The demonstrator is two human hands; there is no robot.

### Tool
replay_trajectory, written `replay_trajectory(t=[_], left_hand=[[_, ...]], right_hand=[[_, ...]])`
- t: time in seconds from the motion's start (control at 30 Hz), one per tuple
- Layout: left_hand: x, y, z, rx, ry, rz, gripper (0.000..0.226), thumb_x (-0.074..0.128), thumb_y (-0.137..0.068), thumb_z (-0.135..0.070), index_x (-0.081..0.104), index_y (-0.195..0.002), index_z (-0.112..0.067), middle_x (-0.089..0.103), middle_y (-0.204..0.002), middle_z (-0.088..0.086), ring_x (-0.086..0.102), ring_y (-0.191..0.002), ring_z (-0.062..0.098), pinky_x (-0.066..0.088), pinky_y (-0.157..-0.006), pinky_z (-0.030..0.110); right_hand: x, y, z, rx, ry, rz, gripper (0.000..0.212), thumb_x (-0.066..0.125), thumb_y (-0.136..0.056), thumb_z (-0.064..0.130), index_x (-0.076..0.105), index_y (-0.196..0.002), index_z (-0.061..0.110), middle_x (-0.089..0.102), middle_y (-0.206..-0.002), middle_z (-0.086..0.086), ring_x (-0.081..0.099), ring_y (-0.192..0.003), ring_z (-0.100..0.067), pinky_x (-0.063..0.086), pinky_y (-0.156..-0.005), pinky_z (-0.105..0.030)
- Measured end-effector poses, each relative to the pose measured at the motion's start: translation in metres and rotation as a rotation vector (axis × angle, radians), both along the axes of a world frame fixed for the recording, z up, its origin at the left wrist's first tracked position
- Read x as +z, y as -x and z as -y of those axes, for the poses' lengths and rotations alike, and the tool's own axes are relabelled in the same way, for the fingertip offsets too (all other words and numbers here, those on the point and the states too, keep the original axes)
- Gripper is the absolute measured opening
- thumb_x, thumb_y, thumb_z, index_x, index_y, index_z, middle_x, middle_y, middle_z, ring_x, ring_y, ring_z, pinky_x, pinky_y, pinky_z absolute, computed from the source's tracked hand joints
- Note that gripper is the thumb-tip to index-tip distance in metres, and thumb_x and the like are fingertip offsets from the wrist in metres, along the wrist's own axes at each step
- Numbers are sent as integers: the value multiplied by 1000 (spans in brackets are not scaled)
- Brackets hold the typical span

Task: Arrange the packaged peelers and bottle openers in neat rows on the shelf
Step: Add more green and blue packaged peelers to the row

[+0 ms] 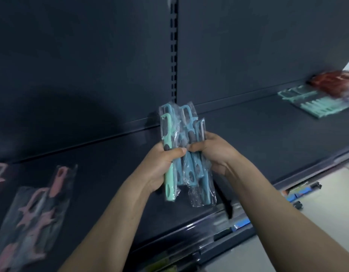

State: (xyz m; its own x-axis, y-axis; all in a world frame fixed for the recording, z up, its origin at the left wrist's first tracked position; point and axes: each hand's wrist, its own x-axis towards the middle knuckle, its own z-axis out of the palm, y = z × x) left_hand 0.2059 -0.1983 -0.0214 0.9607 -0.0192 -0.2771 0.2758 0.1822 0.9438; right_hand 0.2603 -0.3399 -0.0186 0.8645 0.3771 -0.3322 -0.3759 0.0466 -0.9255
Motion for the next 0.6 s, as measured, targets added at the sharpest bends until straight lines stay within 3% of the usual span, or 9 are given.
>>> replay_trajectory(t=[0.1, 0.27, 0.33, 0.47, 0.6], left_hand=[[-1, -18, 58, -9, -11, -19, 40, 64, -83, 0, 53, -121, -8, 67, -108, 16, 68, -94, 29, 56, -80, 42], [-1, -48, 133, 134, -87, -78, 57, 73, -74, -1, 45, -122, -14, 65, -108, 11, 69, -91, 27, 55, -82, 49], [-1, -58, 149, 154, -101, -95, 55, 73, -74, 0, 47, -121, -14, 66, -107, 11, 69, -91, 27, 55, -82, 50], [2, -80, 162, 129, -123, -117, 32, 67, -75, 5, 64, -103, -11, 71, -98, 13, 69, -89, 31, 54, -83, 52], [-2, -106, 171, 91, -9, -113, 29, 66, -79, 1, 64, -106, -10, 72, -98, 14, 70, -88, 31, 56, -77, 47]], right_hand=[[-1, -19, 54, 2, -15, -7, 28, 48, -85, -12, 61, -105, 1, 72, -88, -14, 70, -75, -27, 57, -63, -36], [5, -50, 125, -11, -46, -22, 23, 43, -87, -11, 62, -85, 3, 71, -67, -7, 69, -60, -19, 55, -51, -29], [8, -63, 142, -7, -43, -44, 21, 44, -89, -8, 62, -90, 2, 71, -74, -10, 69, -65, -22, 57, -57, -35], [10, -84, 159, -12, 1, -73, 17, 48, -92, -4, 60, -103, 0, 69, -93, -16, 68, -82, -28, 57, -76, -43], [7, -103, 166, -66, 43, -42, 22, 49, -91, -5, 56, -111, 2, 68, -104, -19, 67, -92, -32, 56, -81, -47]])
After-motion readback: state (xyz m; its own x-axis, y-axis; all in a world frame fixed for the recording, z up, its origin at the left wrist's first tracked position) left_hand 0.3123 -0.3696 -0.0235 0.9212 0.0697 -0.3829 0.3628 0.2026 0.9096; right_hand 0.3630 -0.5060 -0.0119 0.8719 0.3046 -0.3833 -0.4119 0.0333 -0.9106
